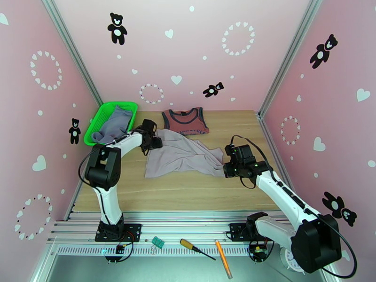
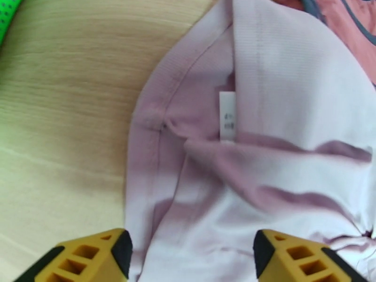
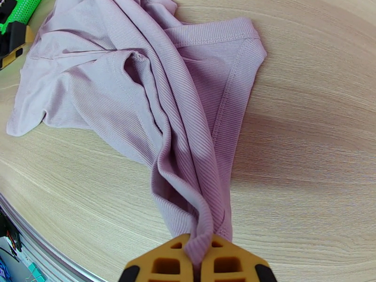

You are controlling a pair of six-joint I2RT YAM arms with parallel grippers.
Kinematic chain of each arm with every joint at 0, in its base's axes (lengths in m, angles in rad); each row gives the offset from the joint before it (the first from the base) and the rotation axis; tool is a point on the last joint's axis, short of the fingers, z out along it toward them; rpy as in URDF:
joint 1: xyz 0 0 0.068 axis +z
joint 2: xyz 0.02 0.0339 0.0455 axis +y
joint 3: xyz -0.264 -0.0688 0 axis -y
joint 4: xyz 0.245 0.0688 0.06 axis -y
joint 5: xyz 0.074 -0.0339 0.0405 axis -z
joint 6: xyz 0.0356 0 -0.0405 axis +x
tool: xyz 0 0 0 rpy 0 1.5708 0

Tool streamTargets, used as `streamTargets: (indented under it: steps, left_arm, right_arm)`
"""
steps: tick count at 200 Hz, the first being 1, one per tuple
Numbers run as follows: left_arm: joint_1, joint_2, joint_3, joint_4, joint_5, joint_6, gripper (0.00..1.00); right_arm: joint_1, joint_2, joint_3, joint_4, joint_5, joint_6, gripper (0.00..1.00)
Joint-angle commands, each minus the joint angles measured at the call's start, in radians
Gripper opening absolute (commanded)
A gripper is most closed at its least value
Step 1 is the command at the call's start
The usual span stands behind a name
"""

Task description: Fold and stack the mixed laundry pile

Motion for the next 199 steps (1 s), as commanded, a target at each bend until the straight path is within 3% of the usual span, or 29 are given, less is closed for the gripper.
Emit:
streamTargets:
  steps: [1,104,170,187,199]
  left_arm:
    - [0.003,-0.016,-0.033,-0.007,0.008,0.007,0.64]
    - [0.003,0.097,0.022,0.014,0.013,0.025,0.57]
    - [0.003,0.059,0.009,0.023,0.026,0.023,0.44]
    - [0.003,0.042,0.0,0.025,0.025,0.021,0.33]
    - [0.004,0.032,-0.007,0.025,0.024,0.019,0.32]
  right_arm:
    - [-0.002,0.007,-0.01,-0.003,0.004,0.002,0.0]
    - [-0.002,0.008,-0.01,-0.009,0.009,0.005,0.0]
    - [-0.002,0.017,-0.009,-0.009,0.006,0.004,0.0]
    - [-0.002,0.018,-0.009,-0.009,0.003,0.004,0.0]
    - [-0.002,0.018,-0.008,-0.009,0.003,0.004,0.0]
